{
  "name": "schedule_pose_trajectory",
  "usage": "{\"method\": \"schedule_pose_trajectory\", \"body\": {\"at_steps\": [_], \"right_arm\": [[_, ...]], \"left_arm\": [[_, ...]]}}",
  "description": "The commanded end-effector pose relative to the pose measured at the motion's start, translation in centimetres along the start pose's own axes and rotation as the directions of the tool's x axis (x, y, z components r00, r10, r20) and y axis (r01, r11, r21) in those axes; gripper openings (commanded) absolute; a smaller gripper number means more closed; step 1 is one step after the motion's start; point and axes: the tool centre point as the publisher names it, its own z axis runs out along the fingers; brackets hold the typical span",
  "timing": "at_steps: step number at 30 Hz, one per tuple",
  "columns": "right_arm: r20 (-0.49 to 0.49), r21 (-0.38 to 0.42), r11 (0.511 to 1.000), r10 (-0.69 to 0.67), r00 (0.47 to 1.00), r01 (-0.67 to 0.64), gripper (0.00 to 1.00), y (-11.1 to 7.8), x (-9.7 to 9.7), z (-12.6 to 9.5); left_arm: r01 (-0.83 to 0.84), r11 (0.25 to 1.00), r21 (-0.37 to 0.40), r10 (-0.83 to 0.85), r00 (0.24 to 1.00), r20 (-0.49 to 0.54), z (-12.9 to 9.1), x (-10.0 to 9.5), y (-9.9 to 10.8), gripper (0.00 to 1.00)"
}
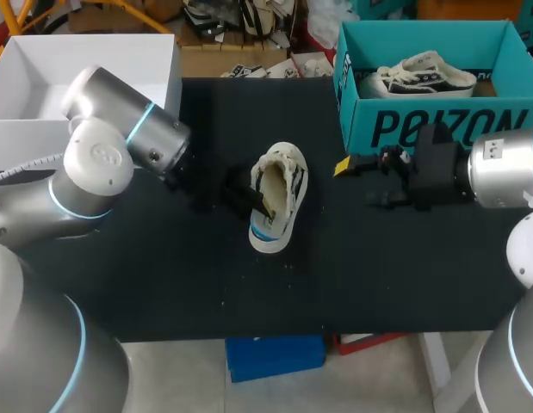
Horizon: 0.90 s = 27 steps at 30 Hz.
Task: Take the shoe out of the shoebox, open the shoe tongue, remove and reinsert the insole, then place the shoe into the shoebox
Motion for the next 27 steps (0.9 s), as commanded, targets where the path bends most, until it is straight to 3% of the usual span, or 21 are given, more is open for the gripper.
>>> {"method": "schedule_pose_trajectory", "body": {"at_steps": [1,27], "right_arm": [[0.002,0.001,1.0,0.001,1.0,-0.001,1.0,0.0,0.0,0.0],[0.002,0.001,1.0,0.001,1.0,-0.001,1.0,0.0,0.0,0.0]], "left_arm": [[-0.013,1.0,-0.009,0.013,1.0,0.021,-0.4,0.0,-1.8,0.0],[-0.143,0.989,-0.03,0.146,0.964,0.223,-3.6,-3.9,-9.9,0.0]]}}
